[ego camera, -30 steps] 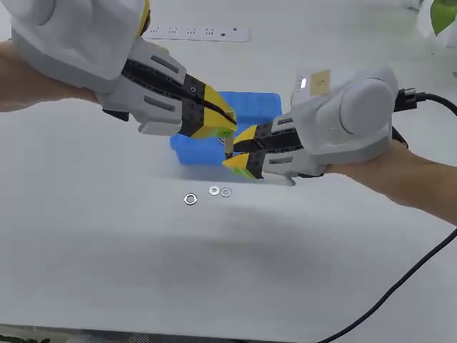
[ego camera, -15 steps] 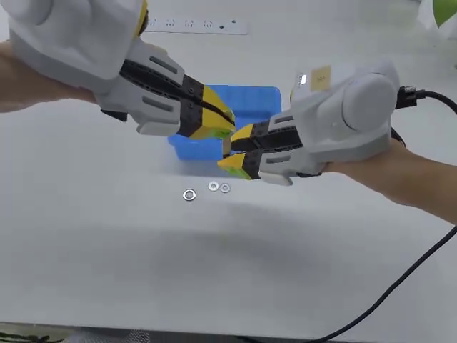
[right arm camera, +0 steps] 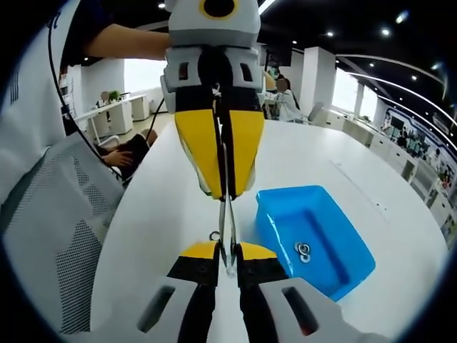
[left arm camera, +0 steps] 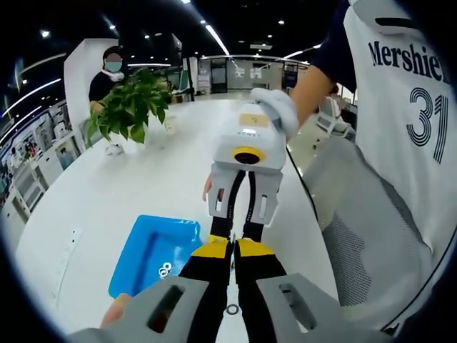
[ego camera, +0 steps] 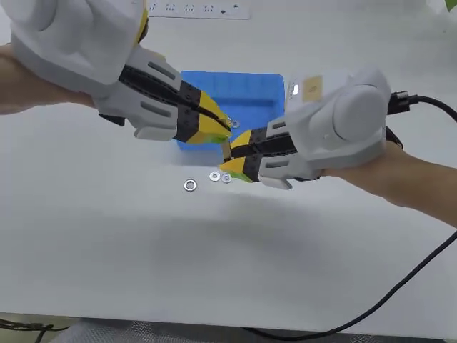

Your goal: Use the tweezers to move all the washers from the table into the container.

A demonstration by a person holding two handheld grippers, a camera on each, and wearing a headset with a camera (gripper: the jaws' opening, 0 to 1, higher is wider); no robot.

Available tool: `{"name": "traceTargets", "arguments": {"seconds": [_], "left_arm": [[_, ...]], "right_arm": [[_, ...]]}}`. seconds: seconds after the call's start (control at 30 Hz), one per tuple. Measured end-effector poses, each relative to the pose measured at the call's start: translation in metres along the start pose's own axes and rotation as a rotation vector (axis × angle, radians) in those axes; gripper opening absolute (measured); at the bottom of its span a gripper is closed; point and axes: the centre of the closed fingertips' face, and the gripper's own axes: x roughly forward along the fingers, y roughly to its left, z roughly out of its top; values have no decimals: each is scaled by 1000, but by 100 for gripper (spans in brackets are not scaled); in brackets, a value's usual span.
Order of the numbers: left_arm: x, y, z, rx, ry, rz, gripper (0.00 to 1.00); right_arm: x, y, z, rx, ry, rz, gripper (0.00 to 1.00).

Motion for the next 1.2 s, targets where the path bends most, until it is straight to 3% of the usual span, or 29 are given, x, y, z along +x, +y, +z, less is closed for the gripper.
{"name": "traceTargets", "arguments": {"seconds": [0.33,0.63,1.2], "left_arm": [[11,-2,-19,-35,20,-21,5],[7,1,-21,-26,34,-5,5],[9,4,-29,-19,52,1,5]], "right_arm": [[11,5,-20,-77,58,26,11],[16,-2,-18,-58,42,11,11],[22,-2,-21,-50,37,15,11]]}}
